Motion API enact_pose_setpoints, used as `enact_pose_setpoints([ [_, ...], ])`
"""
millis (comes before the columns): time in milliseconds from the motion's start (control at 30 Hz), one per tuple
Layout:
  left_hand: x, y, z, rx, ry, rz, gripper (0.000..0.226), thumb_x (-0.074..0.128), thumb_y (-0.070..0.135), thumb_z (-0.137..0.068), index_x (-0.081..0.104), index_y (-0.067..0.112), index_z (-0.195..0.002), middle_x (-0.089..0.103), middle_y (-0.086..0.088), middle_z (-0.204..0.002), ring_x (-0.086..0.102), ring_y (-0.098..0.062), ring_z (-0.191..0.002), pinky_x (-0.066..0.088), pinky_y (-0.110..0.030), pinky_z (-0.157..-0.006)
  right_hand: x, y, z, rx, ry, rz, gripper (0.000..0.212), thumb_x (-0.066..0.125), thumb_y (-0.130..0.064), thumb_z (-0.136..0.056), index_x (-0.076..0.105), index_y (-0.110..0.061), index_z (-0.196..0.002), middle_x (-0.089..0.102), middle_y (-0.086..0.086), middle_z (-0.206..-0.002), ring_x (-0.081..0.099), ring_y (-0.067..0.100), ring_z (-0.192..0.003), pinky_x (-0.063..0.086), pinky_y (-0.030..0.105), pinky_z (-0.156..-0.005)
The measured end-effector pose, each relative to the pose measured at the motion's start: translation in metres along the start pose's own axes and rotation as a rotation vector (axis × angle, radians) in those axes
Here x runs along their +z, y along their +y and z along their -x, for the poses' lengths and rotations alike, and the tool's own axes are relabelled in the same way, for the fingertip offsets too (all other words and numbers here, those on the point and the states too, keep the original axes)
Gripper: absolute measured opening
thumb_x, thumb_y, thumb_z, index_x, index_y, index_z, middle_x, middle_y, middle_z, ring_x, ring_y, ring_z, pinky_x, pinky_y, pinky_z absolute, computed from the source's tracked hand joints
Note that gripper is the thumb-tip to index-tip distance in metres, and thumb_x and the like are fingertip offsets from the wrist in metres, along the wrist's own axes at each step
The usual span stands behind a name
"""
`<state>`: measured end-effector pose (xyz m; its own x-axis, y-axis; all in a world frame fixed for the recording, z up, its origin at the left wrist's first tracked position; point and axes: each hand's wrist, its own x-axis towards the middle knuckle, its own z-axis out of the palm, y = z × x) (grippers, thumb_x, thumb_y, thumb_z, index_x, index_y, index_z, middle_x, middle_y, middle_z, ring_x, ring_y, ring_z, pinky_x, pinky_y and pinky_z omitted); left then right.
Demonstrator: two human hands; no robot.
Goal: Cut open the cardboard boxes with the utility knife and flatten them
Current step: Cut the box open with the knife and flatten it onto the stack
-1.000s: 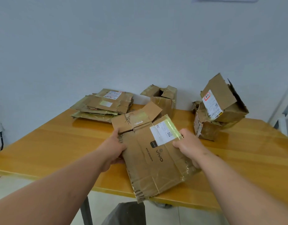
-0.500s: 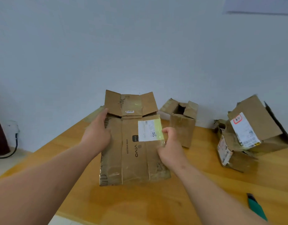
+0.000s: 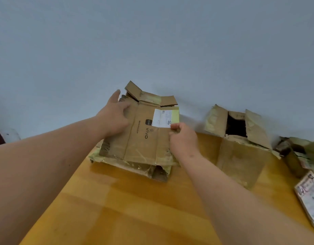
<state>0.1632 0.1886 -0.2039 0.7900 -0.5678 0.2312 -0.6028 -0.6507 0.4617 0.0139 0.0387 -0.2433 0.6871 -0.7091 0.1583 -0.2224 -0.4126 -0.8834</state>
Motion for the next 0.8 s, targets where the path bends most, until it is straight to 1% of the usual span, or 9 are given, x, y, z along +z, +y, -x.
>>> enact_pose_setpoints([
  [67, 0.012, -0.006, -0.008, 0.012, -0.077, -0.214, 0.062, 0.054, 0.024, -0.087, 0.034, 0.041, -0.143, -0.015, 0.013, -0.16, 0.019, -0.03, -0.143, 0.035, -0.04, -0.1, 0.009, 0.002, -0.012, 0.025, -0.01, 0.024, 0.036, 0.047, -0.005, -0.096, 0.056, -0.017, -0.129, 0.057, 0.005, -0.128, 0.061, 0.022, -0.101, 0.058, 0.035, -0.074],
  [200, 0.057, -0.019, -0.013, 0.115, -0.247, -0.546, 0.058, 0.041, 0.059, -0.092, 0.026, 0.044, -0.146, -0.001, 0.008, -0.162, 0.008, -0.028, -0.147, 0.018, -0.054, -0.113, 0.03, 0.017, -0.018, 0.048, -0.041, 0.053, 0.052, 0.042, 0.008, -0.089, 0.055, -0.011, -0.136, 0.05, 0.008, -0.14, 0.052, 0.016, -0.116, 0.044, 0.013, -0.073],
  [267, 0.07, -0.023, -0.015, 0.12, -0.279, -0.541, 0.06, 0.033, 0.061, -0.094, 0.019, 0.041, -0.15, 0.005, 0.008, -0.162, 0.011, -0.026, -0.147, 0.017, -0.054, -0.113, 0.036, 0.023, -0.013, 0.072, -0.001, -0.018, 0.053, 0.041, 0.008, -0.089, 0.056, -0.013, -0.136, 0.048, 0.006, -0.142, 0.055, 0.007, -0.1, 0.045, 0.01, -0.06],
  [300, 0.072, -0.025, -0.017, 0.113, -0.278, -0.519, 0.061, 0.03, 0.061, -0.095, 0.016, 0.041, -0.15, 0.008, 0.009, -0.161, 0.013, -0.026, -0.146, 0.019, -0.053, -0.113, 0.038, 0.026, -0.01, 0.097, 0.03, -0.073, 0.052, 0.042, 0.007, -0.09, 0.056, -0.015, -0.135, 0.05, 0.006, -0.139, 0.057, 0.008, -0.095, 0.05, 0.014, -0.06],
  [367, 0.071, -0.026, -0.019, 0.127, -0.268, -0.498, 0.059, 0.027, 0.06, -0.096, 0.014, 0.042, -0.151, 0.011, 0.01, -0.16, 0.016, -0.026, -0.146, 0.02, -0.053, -0.113, 0.043, 0.027, -0.006, 0.154, 0.097, -0.151, 0.049, 0.042, 0.005, -0.091, 0.057, -0.017, -0.132, 0.053, 0.005, -0.134, 0.06, 0.02, -0.101, 0.059, 0.03, -0.073],
  [500, 0.069, -0.025, -0.016, 0.177, -0.236, -0.531, 0.056, 0.024, 0.058, -0.097, 0.014, 0.043, -0.15, 0.014, 0.011, -0.158, 0.017, -0.024, -0.145, 0.02, -0.052, -0.113, 0.049, 0.026, 0.0, 0.188, 0.068, -0.081, 0.053, 0.042, 0.003, -0.09, 0.051, -0.018, -0.138, 0.042, 0.006, -0.134, 0.053, 0.024, -0.106, 0.054, 0.04, -0.09],
  [600, 0.075, -0.031, -0.007, 0.145, -0.333, -0.57, 0.064, 0.019, 0.065, -0.094, 0.004, 0.042, -0.152, 0.003, 0.011, -0.162, 0.006, -0.022, -0.148, 0.013, -0.051, -0.115, 0.051, 0.03, 0.004, 0.017, -0.008, 0.506, 0.048, 0.045, -0.016, -0.089, 0.049, -0.026, -0.136, 0.018, 0.006, -0.148, 0.029, 0.032, -0.125, 0.032, 0.045, -0.11],
  [667, 0.081, -0.037, -0.003, 0.107, -0.392, -0.553, 0.068, 0.013, 0.069, -0.092, -0.005, 0.04, -0.152, -0.007, 0.011, -0.162, -0.003, -0.018, -0.149, 0.007, -0.051, -0.116, 0.052, 0.039, 0.002, -0.177, -0.054, 0.747, 0.047, 0.039, -0.035, -0.093, 0.044, -0.03, -0.14, -0.001, 0.002, -0.16, 0.006, 0.032, -0.143, 0.012, 0.052, -0.117],
  [800, 0.095, -0.04, 0.001, 0.069, -0.426, -0.535, 0.067, 0.006, 0.067, -0.092, -0.012, 0.04, -0.151, -0.015, 0.01, -0.161, -0.011, -0.016, -0.148, -0.001, -0.053, -0.118, 0.056, 0.063, -0.004, -0.275, -0.319, 0.998, 0.082, 0.005, -0.07, -0.09, 0.009, -0.022, -0.157, -0.002, 0.003, -0.166, -0.008, 0.021, -0.151, -0.021, 0.052, -0.112],
])
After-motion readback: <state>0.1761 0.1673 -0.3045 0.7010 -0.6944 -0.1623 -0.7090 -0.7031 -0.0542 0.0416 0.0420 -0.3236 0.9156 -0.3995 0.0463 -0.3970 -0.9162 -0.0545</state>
